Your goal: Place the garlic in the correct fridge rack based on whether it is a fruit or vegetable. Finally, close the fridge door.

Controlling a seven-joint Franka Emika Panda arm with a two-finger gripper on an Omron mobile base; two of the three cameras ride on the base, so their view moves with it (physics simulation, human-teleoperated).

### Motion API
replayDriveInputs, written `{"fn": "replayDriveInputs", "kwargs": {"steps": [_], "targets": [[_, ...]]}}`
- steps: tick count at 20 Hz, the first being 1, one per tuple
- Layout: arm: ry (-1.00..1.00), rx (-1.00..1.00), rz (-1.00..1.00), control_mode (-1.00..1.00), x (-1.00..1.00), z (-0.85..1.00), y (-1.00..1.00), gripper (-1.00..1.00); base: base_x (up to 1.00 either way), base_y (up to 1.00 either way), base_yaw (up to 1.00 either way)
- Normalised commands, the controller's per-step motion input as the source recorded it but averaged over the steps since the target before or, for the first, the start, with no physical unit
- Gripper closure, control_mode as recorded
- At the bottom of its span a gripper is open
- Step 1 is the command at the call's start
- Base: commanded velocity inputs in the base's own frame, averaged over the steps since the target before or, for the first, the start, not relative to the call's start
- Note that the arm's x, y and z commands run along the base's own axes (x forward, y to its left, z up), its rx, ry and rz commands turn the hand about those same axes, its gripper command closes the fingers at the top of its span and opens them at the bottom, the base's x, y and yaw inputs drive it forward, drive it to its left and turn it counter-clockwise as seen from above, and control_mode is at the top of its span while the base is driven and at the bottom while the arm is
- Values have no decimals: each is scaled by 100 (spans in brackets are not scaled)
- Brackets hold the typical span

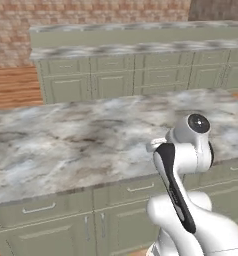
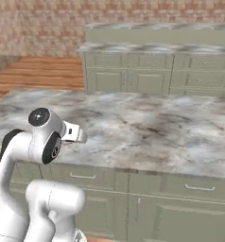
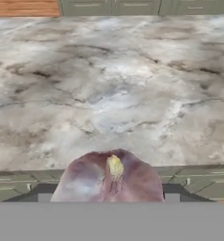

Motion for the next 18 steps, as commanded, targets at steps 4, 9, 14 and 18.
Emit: {"fn": "replayDriveInputs", "kwargs": {"steps": [4,9,14,18], "targets": [[0,0,0,100,0,0,0,100,-36,0,-85],[0,0,0,100,0,0,0,100,-4,0,-100],[0,0,0,100,0,0,0,100,0,0,-100],[0,0,0,100,0,0,0,100,4,0,-99]]}}
